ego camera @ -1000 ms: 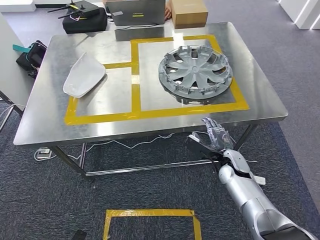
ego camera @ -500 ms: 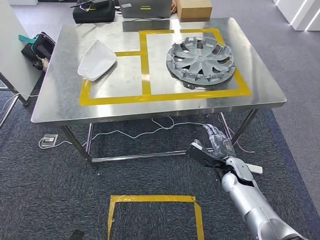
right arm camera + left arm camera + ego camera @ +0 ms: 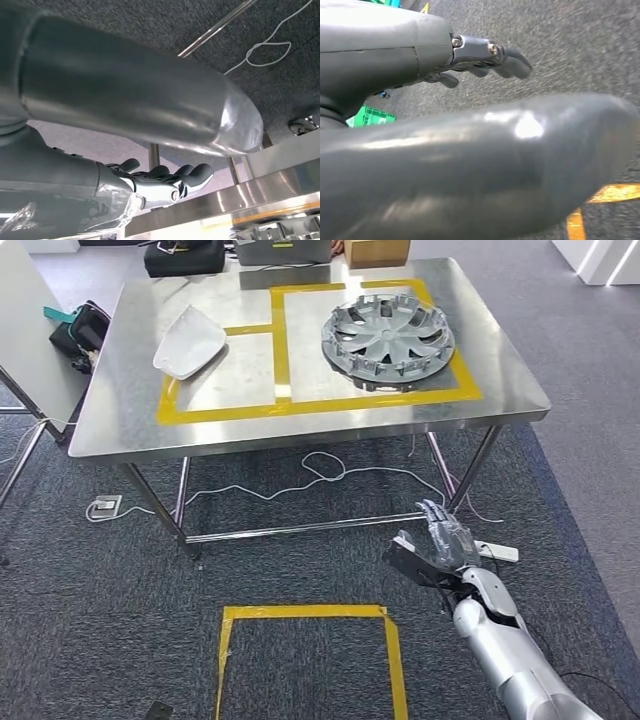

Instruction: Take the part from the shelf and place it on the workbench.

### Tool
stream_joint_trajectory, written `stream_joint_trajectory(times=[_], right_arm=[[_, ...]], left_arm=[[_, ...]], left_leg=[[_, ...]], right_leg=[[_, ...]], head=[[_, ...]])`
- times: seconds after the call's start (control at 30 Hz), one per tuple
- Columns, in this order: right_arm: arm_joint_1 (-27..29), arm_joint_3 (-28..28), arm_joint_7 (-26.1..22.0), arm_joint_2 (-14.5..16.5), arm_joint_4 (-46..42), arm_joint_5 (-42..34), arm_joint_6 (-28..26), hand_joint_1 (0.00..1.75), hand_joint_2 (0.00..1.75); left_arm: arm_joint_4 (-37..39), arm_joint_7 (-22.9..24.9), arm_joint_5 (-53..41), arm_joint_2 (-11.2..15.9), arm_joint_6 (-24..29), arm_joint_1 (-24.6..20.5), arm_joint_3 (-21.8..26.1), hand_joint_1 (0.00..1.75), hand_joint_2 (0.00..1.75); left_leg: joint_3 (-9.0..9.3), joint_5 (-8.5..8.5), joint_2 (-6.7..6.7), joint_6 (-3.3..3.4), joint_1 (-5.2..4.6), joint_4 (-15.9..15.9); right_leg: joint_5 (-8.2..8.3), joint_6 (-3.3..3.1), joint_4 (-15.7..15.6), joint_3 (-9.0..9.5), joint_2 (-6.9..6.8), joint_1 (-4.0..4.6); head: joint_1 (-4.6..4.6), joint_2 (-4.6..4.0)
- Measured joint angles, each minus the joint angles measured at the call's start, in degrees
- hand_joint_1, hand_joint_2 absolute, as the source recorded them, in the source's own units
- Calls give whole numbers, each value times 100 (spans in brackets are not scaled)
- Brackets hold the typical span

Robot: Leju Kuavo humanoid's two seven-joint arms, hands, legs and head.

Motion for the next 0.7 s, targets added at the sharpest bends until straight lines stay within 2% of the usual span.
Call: stream_joint_trajectory(times=[0.03,0.07,0.1,0.17,0.2,0.23,0.3,0.33,0.37,0.4,0.43,0.47,0.5,0.53,0.57,0.6,0.63,0.67,0.7], right_arm=[[3,-16,-4,-17,-31,-4,-1,0,0],[5,-32,-8,-34,-58,-9,-2,0,0],[9,-45,-11,-49,-78,-14,-1,0,0],[38,-60,-14,-64,-86,-22,2,0,0],[61,-64,-14,-71,-87,-25,4,0,0],[82,-69,-14,-79,-90,-29,4,0,0],[106,-87,-15,-90,-95,-37,4,0,0],[112,-96,-15,-93,-96,-41,3,0,0],[121,-102,-15,-93,-96,-45,2,0,0],[131,-104,-16,-93,-96,-49,1,0,0],[140,-106,-17,-93,-97,-54,-1,0,0],[146,-110,-20,-93,-102,-61,-3,0,0],[147,-116,-22,-96,-116,-69,-7,0,0],[146,-127,-29,-98,-142,-81,-15,0,0],[151,-142,-37,-101,-167,-95,-25,0,0],[162,-162,-47,-108,-189,-112,-37,0,0],[184,-185,-57,-113,-205,-133,-49,0,0],[213,-207,-65,-118,-212,-158,-57,0,0],[244,-231,-72,-122,-221,-182,-64,0,0]], left_arm=[[0,1,0,-2,2,-8,1,0,0],[0,1,0,-5,3,-16,2,0,0],[0,1,0,-8,5,-21,2,0,0],[1,0,0,-12,8,-15,2,0,0],[1,0,1,-11,10,-11,3,0,0],[1,0,1,-9,12,-10,4,0,0],[0,1,1,-3,17,-12,9,0,0],[0,1,0,-3,17,-10,11,0,0],[0,1,0,-4,17,-9,14,0,0],[0,1,0,-4,18,-8,18,0,0],[0,1,0,-4,17,-9,24,0,0],[0,1,0,-5,18,-12,30,0,0],[0,0,0,-7,18,-15,37,0,0],[0,0,0,-10,20,-18,42,0,0],[0,-1,1,-13,24,-21,47,0,0],[0,-2,1,-15,28,-22,51,0,0],[0,-2,2,-16,34,-20,55,0,0],[0,-2,4,-16,42,-14,60,0,0],[0,-2,7,-15,50,-4,64,0,0]], left_leg=[[268,-41,-5,23,1,-384],[450,-110,-10,56,-2,-668],[528,-163,-16,103,-13,-820],[459,-107,-5,218,-22,-847],[407,-52,6,275,-20,-850],[339,14,15,327,-15,-857],[177,151,21,384,-22,-854],[89,221,20,391,-29,-850],[-1,293,20,390,-36,-847],[-90,362,21,385,-42,-844],[-176,432,21,376,-45,-843],[-251,501,21,364,-48,-840],[-314,564,19,345,-52,-837],[-357,625,19,320,-57,-834],[-376,688,18,290,-59,-843],[-388,751,19,256,-55,-859],[-393,814,17,216,-51,-881],[-401,843,14,179,-41,-896],[-430,774,12,143,-35,-867]], right_leg=[[42,32,36,-61,0,4],[87,62,63,-106,0,11],[135,90,72,-137,-2,14],[200,151,62,-176,2,-1],[108,181,121,-223,7,-12],[-92,212,292,-298,13,-19],[-680,254,978,-502,19,-26],[-892,267,1369,-580,19,-26],[-966,269,1653,-600,20,-26],[-905,263,1756,-533,20,-25],[-754,250,1653,-364,21,-24],[-601,229,1362,-95,25,-21],[-555,204,938,235,36,-16],[-590,182,490,552,47,-6],[-655,162,160,758,58,7],[-719,140,-37,860,68,24],[-705,109,-104,859,69,36],[-646,66,-98,802,60,33],[-588,18,-104,753,52,25]], head=[[2,0],[3,0],[6,0],[5,0],[11,0],[18,0],[36,0],[38,0],[38,0],[38,0],[38,0],[37,0],[38,0],[34,0],[32,0],[41,0],[48,0],[61,0],[68,0]])
